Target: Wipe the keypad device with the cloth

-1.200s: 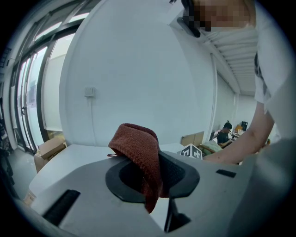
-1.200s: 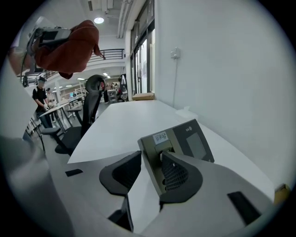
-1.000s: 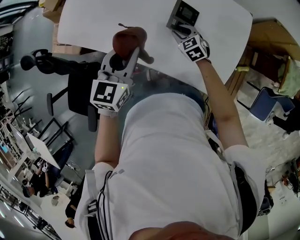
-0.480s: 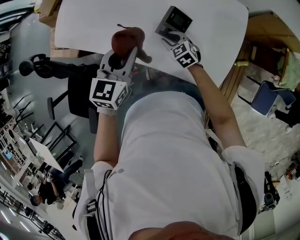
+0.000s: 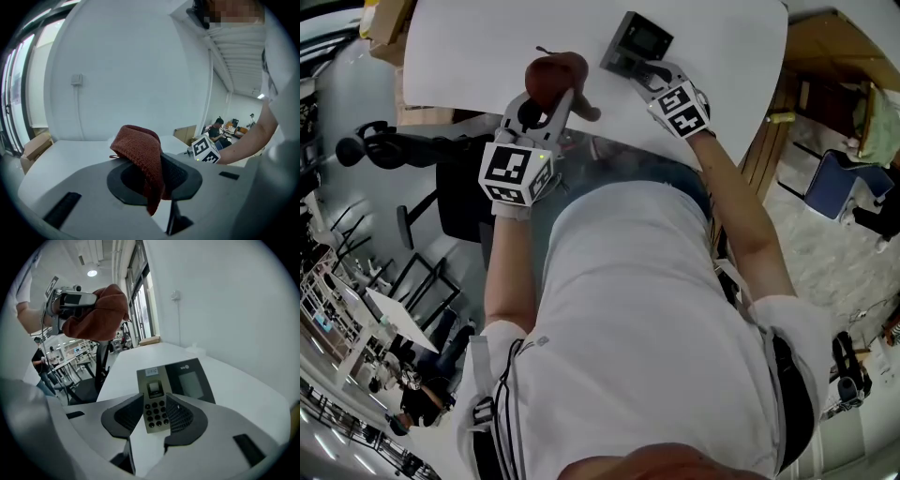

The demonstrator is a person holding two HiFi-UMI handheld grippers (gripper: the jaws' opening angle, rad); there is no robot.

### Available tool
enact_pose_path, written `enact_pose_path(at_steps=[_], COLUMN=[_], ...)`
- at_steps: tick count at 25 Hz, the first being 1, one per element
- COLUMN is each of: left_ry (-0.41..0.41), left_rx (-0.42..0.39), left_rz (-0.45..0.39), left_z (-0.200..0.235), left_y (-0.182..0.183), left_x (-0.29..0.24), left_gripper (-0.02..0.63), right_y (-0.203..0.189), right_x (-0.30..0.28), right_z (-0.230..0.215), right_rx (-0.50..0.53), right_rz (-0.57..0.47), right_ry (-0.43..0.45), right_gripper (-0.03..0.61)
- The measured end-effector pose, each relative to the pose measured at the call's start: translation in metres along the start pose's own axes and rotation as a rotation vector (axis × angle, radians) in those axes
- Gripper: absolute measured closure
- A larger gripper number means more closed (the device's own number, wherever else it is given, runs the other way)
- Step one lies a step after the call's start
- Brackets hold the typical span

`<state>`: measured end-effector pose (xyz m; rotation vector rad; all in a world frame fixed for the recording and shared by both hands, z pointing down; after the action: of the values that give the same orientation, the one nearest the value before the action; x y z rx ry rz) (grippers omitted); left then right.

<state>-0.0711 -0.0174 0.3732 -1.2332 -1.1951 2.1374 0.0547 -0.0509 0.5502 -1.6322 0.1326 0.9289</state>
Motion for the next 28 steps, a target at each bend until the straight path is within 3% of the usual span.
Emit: enact_pose_path(at_steps=[9,14,20,25,28], left_ry=[-0.125,-0.213,-0.221,-0.257,-0.267], left_rx=[-0.117,-0.196,-0.321,-0.384,-0.372], left_rz=[0.138,0.259,0.405,0.478,0.482], left_z=[0.006,-0.005,-0.006,-0.013,-0.016], left_y=[0.001,-0.005,-0.022,-0.037,-0.039], left_x=[-0.079,-0.129,-0.182,-0.200,-0.204], left_gripper=[0.541,0.541,0.541,0.541,0.541], right_y=[-0.031,-0.043,-0.051,-0.057,-0.054], right_x=[0.036,0.061,0.085,0.084,0.070], right_z=[-0.027,-0.035,-0.042,-0.055,-0.072], right_rx=[-0.108,-0.147,-0.195,-0.219,-0.195], right_rz=[0.006,0.001,-0.014,-0.030,-0.035], right_ry=[-0.112,-0.167,-0.223,-0.208,-0.150], right_gripper=[0.446,0.446,0.446,0.436,0.400])
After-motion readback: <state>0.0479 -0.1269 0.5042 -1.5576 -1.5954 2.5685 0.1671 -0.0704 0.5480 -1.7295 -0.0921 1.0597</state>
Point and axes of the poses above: the fingertips, and each gripper's own axes: x backward along the fingers, z to its left, y out of its top, the point moved 2 cm from there along x, backward along the fingers, and after that the axes turned 10 degrees about x, right-handed, at the moved point
